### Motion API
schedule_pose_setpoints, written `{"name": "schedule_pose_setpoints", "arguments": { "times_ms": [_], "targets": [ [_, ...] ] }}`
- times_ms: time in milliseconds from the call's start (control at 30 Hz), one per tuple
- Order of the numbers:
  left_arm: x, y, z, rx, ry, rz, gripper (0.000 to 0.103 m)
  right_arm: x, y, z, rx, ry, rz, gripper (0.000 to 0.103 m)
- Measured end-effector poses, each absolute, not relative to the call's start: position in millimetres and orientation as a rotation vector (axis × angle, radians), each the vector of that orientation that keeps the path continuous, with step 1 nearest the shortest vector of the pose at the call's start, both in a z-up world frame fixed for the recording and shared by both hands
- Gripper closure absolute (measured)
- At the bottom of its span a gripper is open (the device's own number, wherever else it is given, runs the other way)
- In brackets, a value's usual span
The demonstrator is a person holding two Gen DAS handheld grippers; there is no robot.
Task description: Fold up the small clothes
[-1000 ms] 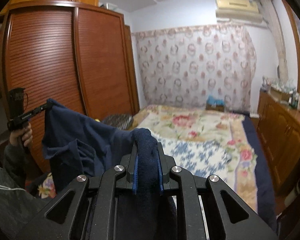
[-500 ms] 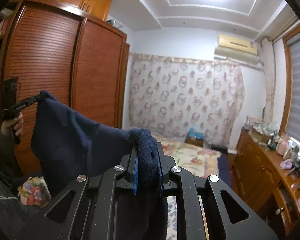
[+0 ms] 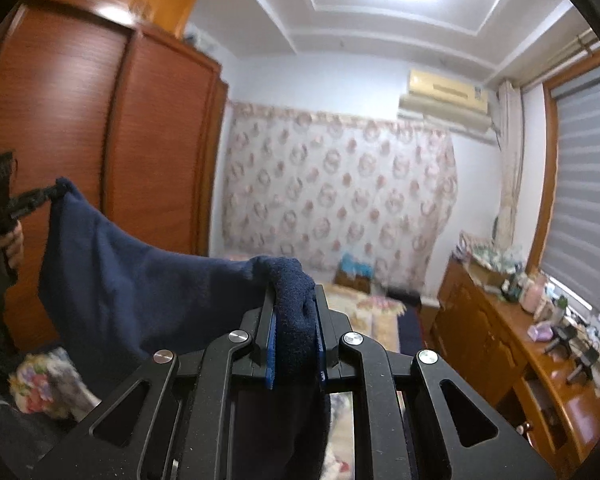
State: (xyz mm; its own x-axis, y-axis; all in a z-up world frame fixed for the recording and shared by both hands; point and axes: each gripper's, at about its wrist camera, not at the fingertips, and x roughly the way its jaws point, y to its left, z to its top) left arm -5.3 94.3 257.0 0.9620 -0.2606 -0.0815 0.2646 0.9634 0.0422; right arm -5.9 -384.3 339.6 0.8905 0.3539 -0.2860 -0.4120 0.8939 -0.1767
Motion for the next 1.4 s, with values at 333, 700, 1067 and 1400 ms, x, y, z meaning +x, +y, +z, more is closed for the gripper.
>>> {"name": "schedule_pose_setpoints", "arguments": {
  "times_ms": [333, 700, 1067, 1400],
  "targets": [
    [193, 67, 108, 0.072, 0.366, -0.231, 0.097, 176, -393, 164, -0.237, 0.545, 0.371, 0.091],
    [283, 37, 50, 0.109, 0.564, -0.183, 0.096, 304, -415, 54, -0.163, 0.757, 0.301, 0.09],
    [280, 42, 31, 0.088, 0.672, -0.222, 0.057, 304, -406, 46, -0.143, 0.77, 0.338, 0.051],
    [229, 49, -4, 0.056, 0.769, -0.255, 0.052, 238, -415, 33, -0.049, 0.833, 0.285, 0.05]
  ]
}}
